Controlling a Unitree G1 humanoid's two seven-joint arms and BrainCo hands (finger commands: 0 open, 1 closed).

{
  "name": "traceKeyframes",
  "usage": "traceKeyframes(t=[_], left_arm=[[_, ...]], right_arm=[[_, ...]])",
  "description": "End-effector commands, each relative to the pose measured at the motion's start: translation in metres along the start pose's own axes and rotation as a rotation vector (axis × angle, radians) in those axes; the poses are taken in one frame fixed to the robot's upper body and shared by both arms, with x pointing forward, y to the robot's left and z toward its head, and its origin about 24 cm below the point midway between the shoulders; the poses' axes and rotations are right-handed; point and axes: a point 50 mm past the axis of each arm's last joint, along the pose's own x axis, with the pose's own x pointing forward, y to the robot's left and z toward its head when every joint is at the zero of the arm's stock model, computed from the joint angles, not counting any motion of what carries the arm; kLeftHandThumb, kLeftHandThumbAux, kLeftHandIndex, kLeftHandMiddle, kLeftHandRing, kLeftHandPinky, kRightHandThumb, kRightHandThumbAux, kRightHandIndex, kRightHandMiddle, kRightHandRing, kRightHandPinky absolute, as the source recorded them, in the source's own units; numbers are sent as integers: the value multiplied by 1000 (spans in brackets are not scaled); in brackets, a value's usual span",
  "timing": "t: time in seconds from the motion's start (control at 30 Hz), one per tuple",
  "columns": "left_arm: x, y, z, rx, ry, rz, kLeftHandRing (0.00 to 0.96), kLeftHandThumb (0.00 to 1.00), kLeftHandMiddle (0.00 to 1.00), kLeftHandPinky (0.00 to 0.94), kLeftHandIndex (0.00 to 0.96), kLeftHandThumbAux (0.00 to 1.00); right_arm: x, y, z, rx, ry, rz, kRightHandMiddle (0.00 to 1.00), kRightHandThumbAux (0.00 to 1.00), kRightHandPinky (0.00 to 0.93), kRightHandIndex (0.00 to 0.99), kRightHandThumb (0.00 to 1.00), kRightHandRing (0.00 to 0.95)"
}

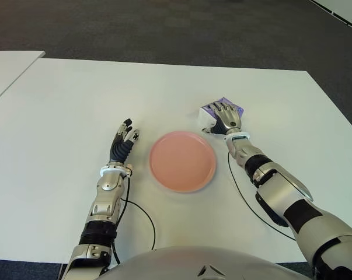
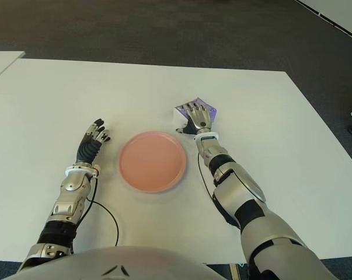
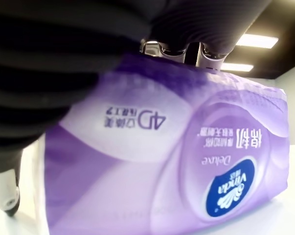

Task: Put the tissue paper into the plate.

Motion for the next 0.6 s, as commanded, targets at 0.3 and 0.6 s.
traceKeyframes(t=[0.3, 0.6], left_arm=[[-10, 1, -20, 1, 96, -10, 0, 0, 8, 0, 0, 488], [-10, 1, -20, -19, 96, -19, 0, 0, 3, 0, 0, 487]], right_arm=[[-69, 79, -3, 289, 246, 311, 518, 657, 612, 480, 933, 500], [-69, 79, 2, 359, 261, 285, 511, 662, 502, 499, 997, 413]])
